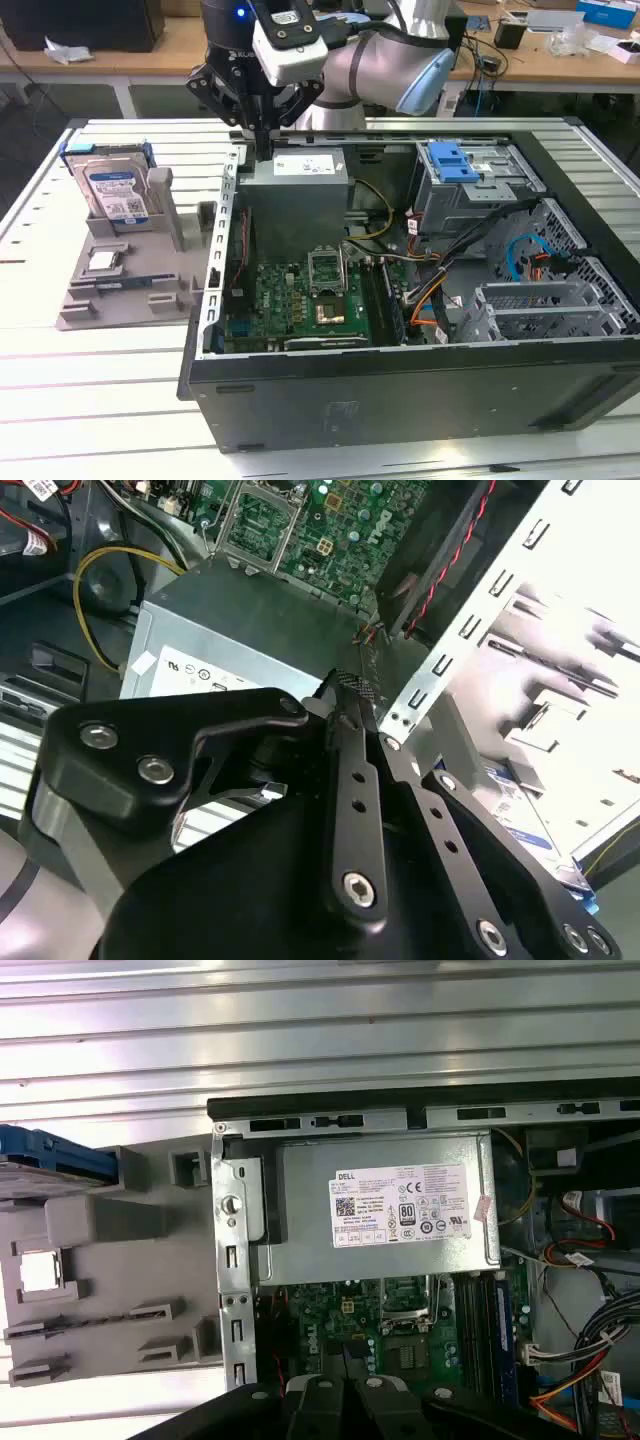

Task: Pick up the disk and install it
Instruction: 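Reach for the disk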

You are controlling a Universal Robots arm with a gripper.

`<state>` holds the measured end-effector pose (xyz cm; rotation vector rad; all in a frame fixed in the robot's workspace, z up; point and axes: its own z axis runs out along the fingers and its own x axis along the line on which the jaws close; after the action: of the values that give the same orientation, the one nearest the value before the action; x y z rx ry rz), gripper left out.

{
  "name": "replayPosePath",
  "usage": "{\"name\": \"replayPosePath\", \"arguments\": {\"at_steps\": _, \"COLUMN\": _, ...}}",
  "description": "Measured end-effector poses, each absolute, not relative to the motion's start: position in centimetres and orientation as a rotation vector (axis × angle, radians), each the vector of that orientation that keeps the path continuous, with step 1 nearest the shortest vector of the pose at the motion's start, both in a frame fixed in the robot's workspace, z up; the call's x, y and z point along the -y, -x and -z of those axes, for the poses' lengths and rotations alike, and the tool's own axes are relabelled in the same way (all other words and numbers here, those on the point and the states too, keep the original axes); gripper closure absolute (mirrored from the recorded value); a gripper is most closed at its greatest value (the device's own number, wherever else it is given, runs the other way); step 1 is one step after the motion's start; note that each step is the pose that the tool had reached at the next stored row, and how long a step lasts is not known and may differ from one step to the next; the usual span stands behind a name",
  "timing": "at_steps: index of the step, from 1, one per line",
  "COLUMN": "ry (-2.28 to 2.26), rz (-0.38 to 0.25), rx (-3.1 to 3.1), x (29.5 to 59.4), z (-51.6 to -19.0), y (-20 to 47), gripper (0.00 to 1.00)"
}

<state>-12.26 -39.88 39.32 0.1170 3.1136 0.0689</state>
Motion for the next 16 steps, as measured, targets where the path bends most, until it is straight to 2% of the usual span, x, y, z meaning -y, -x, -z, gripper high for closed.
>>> {"name": "replayPosePath", "arguments": {"at_steps": 16, "ry": -0.117, "rz": -0.069, "rx": -3.114, "x": 39.9, "z": -39.3, "y": 15.8, "gripper": 0.90}}
